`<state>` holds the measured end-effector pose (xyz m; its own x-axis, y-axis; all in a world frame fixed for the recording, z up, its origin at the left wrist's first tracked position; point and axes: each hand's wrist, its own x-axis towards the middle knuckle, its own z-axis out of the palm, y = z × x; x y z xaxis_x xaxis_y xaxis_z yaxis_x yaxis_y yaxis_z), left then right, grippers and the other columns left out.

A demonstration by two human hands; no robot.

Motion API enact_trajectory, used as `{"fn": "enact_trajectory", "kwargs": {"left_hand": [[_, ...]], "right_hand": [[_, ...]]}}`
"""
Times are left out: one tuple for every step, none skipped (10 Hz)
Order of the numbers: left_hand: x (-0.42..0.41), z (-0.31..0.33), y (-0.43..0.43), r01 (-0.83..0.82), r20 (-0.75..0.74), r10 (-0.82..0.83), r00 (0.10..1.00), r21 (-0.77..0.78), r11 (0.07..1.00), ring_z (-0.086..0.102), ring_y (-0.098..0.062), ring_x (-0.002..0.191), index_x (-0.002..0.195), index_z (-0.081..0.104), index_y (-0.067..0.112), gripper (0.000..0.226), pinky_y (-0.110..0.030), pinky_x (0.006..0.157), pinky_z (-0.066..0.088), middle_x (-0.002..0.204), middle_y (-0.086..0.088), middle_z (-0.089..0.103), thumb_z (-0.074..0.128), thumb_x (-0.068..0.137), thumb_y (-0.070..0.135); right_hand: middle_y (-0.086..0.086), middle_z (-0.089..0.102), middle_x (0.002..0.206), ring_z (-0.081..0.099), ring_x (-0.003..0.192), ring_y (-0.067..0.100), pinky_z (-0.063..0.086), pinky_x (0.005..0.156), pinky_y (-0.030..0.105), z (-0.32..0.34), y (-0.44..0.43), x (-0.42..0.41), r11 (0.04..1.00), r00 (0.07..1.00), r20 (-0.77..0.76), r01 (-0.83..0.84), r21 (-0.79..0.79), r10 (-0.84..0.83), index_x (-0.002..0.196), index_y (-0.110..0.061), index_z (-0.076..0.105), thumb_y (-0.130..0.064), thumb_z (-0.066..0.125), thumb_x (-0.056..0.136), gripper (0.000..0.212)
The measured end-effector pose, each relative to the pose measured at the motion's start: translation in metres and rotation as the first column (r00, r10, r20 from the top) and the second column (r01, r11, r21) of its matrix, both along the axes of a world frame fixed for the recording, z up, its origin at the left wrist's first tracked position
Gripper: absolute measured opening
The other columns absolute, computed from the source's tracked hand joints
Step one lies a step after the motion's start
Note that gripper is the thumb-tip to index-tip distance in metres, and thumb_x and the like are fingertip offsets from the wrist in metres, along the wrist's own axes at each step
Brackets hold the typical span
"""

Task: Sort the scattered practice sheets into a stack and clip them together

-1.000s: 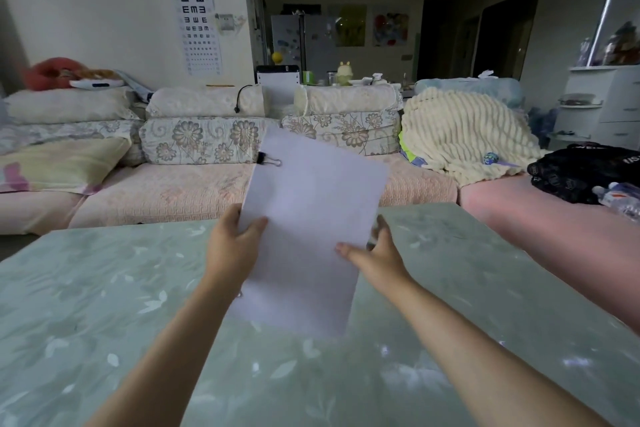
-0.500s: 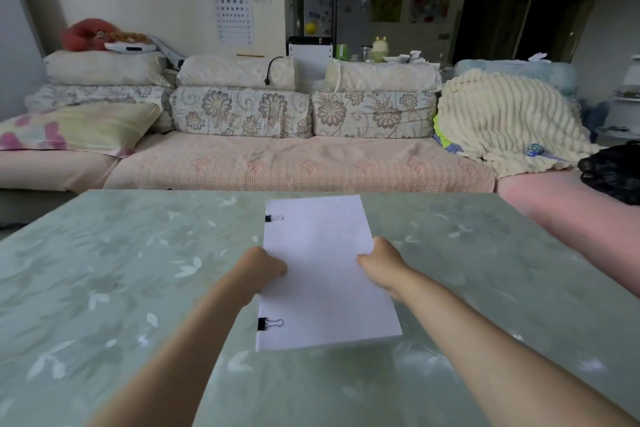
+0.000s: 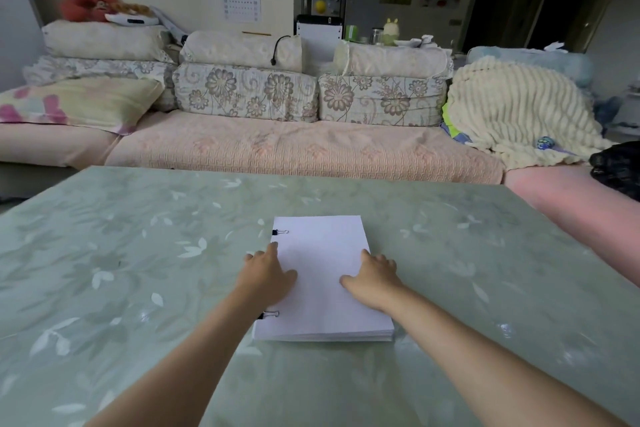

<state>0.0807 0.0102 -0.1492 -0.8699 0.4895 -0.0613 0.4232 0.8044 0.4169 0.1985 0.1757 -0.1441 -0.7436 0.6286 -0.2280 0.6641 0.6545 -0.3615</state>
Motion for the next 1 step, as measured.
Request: {"fn": "enact_trajectory", "kwargs": {"left_hand": [[0.0037, 0.0033, -0.0051, 0.019, -0.010, -0.018, 1.000, 0.061, 0.998, 0.030, -0.031, 0.133, 0.152, 0.016, 0.020, 0.072, -0.038, 0.097, 0.038, 0.130, -0.010, 0.054, 0.049, 0.093, 0.046]], "right_hand": [[0.012, 0.024, 0.158, 0.016, 0.146, 0.035, 0.030, 0.114, 0.041, 0.0038, 0.0045, 0.0072, 1.000, 1.000, -0.009, -0.025, 0.006, 0.025, 0.158, -0.017, 0.008, -0.059, 0.049, 0.089, 0.091]]}}
